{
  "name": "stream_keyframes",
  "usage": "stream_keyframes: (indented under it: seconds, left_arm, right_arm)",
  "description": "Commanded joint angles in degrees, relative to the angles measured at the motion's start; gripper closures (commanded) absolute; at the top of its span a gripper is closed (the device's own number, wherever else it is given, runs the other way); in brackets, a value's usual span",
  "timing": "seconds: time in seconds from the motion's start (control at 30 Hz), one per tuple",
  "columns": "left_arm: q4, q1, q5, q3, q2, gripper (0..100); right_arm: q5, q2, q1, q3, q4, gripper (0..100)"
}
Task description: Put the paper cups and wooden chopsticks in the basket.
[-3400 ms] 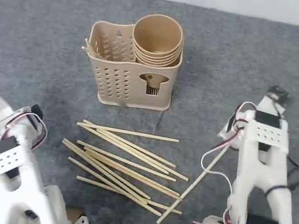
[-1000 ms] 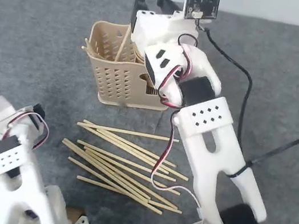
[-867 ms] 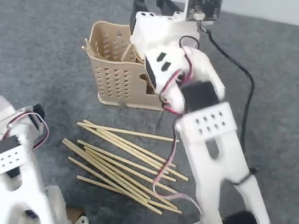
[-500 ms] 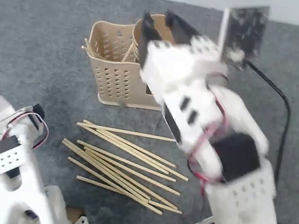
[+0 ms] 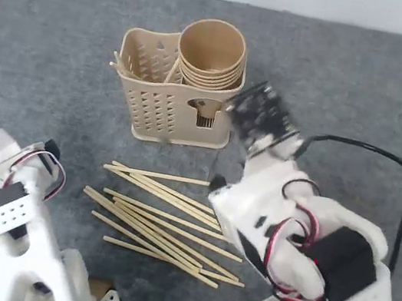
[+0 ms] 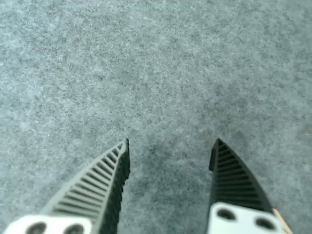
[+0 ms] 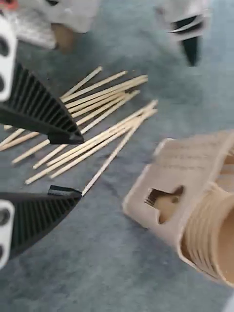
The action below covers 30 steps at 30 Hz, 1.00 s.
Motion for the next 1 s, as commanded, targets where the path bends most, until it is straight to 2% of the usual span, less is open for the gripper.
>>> stream_keyframes:
  seconds: [0.0,0.13,0.37,0.5,0.73,0.97]
  left_arm:
    - [-1.5,0.4,0.4,-0.1,-0.3,74]
    - [-1.5,0.2,0.4,-0.1,-0.3,74]
    - [-1.5,0.2,0.4,-0.1,-0.3,74]
    - [-1.5,0.2,0.4,-0.1,-0.3,74]
    - [-1.5,0.2,0.4,-0.1,-0.3,74]
    - [-1.5,0.3,0.4,-0.1,-0.3,74]
  right_arm:
    - [9.0,-1.3,-0.4,8.4,1.4,85.3]
    - [13.4,-1.5,-0.3,23.4,-7.2,85.1]
    - [22.9,-1.5,-0.3,46.3,-34.7,85.0]
    - [26.9,-0.9,0.2,54.2,-45.8,85.0]
    - [30.7,-0.7,6.5,58.0,-54.7,85.1]
    - [33.7,-0.6,7.4,61.7,-60.8,85.3]
